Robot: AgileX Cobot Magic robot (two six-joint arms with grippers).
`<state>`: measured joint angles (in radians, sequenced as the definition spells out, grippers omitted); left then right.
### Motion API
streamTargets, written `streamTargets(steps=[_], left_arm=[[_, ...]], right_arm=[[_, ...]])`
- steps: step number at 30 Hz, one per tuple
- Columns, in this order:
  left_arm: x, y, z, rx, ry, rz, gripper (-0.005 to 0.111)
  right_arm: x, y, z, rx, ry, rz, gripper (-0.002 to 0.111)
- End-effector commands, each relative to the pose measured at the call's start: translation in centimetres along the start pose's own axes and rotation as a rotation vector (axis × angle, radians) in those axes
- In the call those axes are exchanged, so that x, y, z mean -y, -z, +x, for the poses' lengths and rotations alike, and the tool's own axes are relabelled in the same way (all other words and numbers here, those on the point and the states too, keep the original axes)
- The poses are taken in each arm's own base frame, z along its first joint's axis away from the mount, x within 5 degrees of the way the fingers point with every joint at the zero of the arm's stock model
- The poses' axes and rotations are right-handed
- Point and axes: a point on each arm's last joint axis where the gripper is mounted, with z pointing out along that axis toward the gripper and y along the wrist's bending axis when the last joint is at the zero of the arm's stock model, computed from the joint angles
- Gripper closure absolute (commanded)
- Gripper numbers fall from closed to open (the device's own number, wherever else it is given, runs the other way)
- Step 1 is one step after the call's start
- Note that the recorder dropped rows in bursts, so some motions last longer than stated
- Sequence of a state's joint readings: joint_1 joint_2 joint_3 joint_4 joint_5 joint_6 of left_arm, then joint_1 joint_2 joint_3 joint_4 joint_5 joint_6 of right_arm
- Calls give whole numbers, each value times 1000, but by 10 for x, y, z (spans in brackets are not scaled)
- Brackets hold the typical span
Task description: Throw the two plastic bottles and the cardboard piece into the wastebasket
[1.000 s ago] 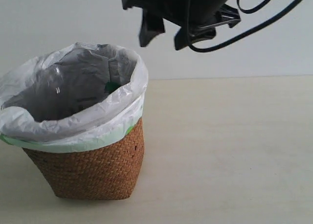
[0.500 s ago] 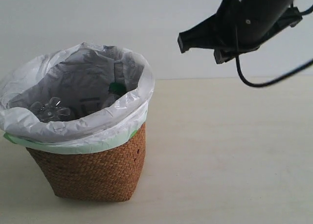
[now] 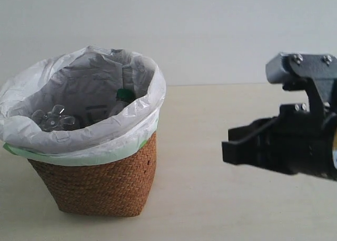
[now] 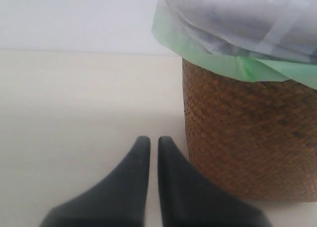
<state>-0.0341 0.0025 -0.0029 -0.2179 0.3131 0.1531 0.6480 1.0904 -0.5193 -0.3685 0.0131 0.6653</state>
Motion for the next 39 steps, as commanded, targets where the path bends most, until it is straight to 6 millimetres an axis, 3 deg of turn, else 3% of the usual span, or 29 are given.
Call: streamTargets(steps=[1,6,23,26,32,36,39], left_arm=[[0,0,1,1,8,-4,101],[0,0,1,1,8,-4,101],[0,0,1,1,8,-4,101],[0,0,1,1,8,-4,101],[0,0,1,1,8,-4,101],[0,0,1,1,8,-4,101],[0,0,1,1,8,-4,101]], right_arm=[[8,11,29,-38,-18,7,104],[15,13,41,-110,-22,57,104],[14,16,39,-92,-23,54,104],[13,31,33,-36,3,45,104],[16,78,24,175,25,25,104],[27,104,33,332,-62,49,104],[34,113,48,416,-99,60,104]])
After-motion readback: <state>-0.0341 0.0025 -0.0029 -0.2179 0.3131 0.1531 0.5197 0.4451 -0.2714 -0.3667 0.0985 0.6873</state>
